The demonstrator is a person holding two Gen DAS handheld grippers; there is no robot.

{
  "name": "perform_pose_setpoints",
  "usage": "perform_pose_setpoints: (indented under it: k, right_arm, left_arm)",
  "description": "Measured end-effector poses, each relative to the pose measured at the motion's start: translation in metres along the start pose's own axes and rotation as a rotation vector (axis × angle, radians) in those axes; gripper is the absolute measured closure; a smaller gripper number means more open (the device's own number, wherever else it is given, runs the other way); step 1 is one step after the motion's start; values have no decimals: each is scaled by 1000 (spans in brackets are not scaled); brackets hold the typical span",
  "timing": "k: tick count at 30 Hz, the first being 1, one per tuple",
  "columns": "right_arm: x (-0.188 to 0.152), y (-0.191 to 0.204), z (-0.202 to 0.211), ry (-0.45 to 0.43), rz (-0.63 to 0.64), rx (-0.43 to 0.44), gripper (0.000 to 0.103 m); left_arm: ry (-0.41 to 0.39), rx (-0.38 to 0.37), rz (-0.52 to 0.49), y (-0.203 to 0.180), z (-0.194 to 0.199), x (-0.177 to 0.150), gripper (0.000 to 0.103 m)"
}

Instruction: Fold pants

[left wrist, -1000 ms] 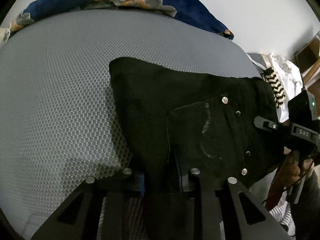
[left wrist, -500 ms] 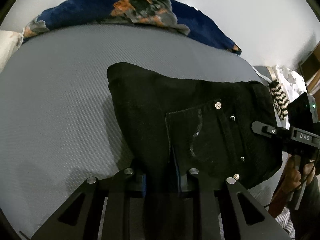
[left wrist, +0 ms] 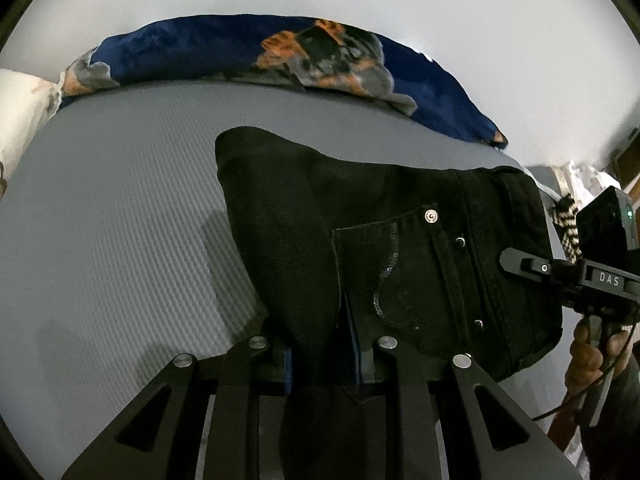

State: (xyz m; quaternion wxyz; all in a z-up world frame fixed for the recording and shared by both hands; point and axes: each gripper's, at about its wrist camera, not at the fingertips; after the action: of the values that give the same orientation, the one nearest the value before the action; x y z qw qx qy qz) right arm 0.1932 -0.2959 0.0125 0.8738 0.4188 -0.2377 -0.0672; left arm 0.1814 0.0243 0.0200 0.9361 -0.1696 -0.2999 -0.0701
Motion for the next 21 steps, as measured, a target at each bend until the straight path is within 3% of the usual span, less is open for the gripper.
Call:
perform_pose_setpoints:
  k: [21]
  right_arm:
    - [54, 3, -59, 3, 3, -6, 81]
  left_arm:
    - [-28, 57, 33, 44, -40, 59, 82]
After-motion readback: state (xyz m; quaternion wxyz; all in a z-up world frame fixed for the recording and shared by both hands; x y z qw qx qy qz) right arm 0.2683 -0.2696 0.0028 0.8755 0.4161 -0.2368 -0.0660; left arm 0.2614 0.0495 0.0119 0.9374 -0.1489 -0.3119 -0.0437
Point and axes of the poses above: each gripper's, at about its wrist camera, not at the fingertips, and z roughly against the way its jaws point, y to its left, x to its top, and after that the axes turned 7 degrees about -y, right-handed
